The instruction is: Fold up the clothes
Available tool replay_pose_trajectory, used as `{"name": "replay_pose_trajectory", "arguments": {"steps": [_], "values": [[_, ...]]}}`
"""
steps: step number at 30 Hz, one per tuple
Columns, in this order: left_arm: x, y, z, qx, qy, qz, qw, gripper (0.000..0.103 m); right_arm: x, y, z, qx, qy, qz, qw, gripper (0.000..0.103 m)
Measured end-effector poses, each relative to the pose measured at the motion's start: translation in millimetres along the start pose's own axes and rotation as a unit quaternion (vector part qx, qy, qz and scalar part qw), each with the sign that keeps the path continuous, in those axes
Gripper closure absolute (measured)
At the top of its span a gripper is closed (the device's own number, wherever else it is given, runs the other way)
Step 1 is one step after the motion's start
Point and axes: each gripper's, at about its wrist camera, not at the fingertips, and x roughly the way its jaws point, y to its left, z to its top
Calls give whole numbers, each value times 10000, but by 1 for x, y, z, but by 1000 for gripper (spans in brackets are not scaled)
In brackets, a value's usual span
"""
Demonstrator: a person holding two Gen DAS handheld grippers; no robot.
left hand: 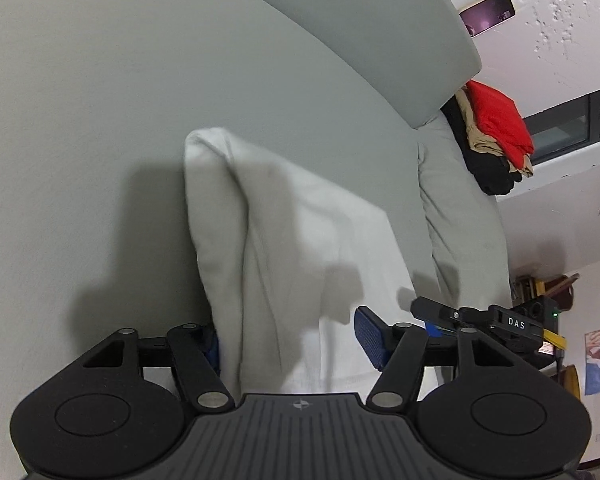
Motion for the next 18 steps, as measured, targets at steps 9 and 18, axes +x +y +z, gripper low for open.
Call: {"name": "replay_pose_trajectory", "arguments": {"steps": [9,18], "values": [[15,-30,6,124,-56,683,9976,73,17,-1,1,47,-532,-143,9985,98],[-43,-159,-81,1815,-1612,1343,9607,97,-73,85,-63,-2025,-1641,-767,9624,98]]}}
